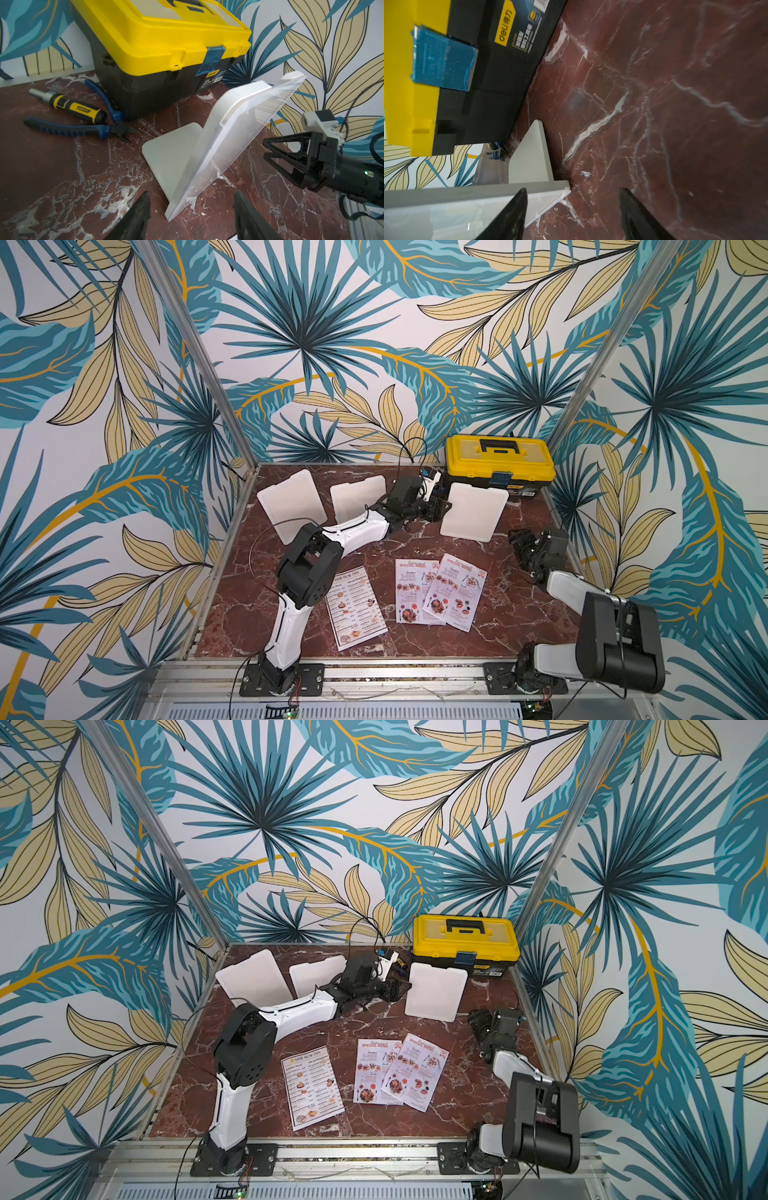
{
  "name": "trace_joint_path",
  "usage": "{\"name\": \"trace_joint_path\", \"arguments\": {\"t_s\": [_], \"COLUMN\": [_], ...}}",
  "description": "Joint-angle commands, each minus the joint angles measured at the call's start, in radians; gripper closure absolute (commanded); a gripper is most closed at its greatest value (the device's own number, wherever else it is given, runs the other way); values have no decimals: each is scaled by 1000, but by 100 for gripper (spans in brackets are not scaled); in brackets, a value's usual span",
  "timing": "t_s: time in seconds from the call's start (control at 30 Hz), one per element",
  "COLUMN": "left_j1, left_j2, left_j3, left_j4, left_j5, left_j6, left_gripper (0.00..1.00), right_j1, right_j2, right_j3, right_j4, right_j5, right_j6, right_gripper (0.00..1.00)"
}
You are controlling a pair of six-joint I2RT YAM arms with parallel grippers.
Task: Insert the menus into the narrow rack
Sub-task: Move the narrow rack to the center of the board.
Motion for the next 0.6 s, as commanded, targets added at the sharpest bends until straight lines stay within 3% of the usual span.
{"name": "trace_joint_path", "arguments": {"t_s": [0.0, 0.27, 0.57], "left_j1": [-3, -2, -3], "left_j2": [45, 137, 157], "left_j3": [52, 152, 170], "left_j4": [-1, -2, 8], "left_j5": [24, 74, 145], "left_j6": [41, 51, 35], "left_gripper": [35, 33, 37], "right_j1": [-4, 9, 108], "right_j2": [84, 196, 233], "right_j3": [50, 115, 193], "right_j4": [101, 125, 48], "right_j5": [-144, -197, -188], "right_j6": [13, -4, -64], "right_gripper": [30, 27, 26]}}
